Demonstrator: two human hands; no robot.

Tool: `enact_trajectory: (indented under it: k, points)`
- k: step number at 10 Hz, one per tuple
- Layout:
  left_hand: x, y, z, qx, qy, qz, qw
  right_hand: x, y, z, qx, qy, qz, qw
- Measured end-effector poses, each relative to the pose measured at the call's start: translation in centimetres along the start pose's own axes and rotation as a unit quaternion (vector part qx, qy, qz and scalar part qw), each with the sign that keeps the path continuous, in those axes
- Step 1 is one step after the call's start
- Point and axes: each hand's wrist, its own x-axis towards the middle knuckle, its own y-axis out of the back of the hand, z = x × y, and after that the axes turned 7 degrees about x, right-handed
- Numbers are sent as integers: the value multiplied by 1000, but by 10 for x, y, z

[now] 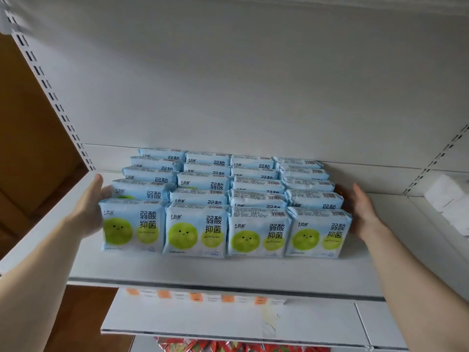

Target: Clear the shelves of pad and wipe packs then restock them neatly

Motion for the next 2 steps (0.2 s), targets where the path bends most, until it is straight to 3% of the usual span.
enact_trajectory:
  k: [2]
  points:
    - [-31,5,-21,26,-14,95,995,-39,16,4,-22,57,25,998]
